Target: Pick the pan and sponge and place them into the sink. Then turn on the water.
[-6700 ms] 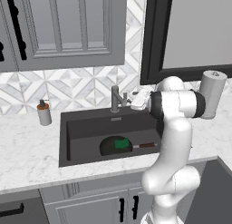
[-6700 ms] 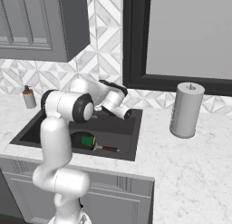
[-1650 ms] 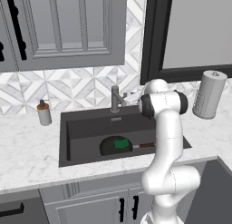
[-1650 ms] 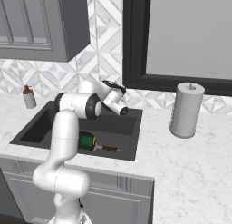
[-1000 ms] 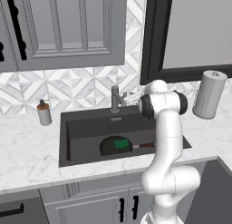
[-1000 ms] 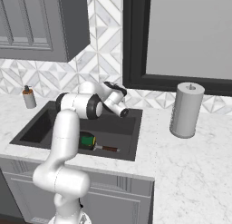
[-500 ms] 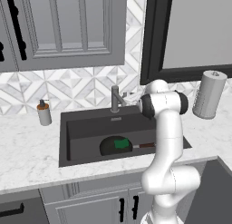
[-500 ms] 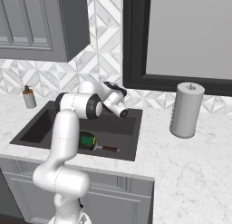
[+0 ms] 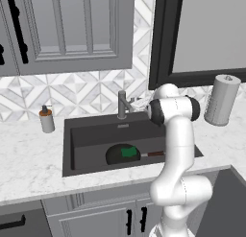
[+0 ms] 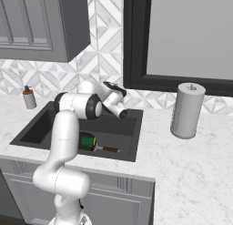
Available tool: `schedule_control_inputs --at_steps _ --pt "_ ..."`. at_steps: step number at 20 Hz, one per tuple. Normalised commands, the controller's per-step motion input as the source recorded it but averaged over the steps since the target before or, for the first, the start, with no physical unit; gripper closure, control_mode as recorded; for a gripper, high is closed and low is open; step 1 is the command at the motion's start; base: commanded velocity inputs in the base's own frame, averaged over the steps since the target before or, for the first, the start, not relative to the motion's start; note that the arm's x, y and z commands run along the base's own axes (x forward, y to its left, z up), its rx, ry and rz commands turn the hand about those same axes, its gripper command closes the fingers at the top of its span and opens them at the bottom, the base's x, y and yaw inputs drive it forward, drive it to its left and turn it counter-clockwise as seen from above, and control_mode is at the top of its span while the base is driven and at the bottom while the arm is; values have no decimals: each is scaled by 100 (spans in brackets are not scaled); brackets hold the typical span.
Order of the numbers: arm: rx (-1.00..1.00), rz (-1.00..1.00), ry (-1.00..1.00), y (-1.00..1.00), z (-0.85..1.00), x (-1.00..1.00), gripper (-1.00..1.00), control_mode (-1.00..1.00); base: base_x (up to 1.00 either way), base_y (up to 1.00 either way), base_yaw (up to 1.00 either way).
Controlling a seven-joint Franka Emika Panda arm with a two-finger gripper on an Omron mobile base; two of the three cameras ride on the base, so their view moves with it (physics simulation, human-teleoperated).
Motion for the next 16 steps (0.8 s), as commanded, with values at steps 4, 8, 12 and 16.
schedule_control_inputs --at_steps 4,8,12,16 --pt "0 0 -6 31 4 2 -100 -100 0 0 0" --pt "0 -1 -4 28 2 12 -100 -100 0 0 0" --pt "0 -4 0 0 0 34 -100 -100 0 0 0" --pt "0 -6 0 -15 0 42 -100 -100 0 0 0"
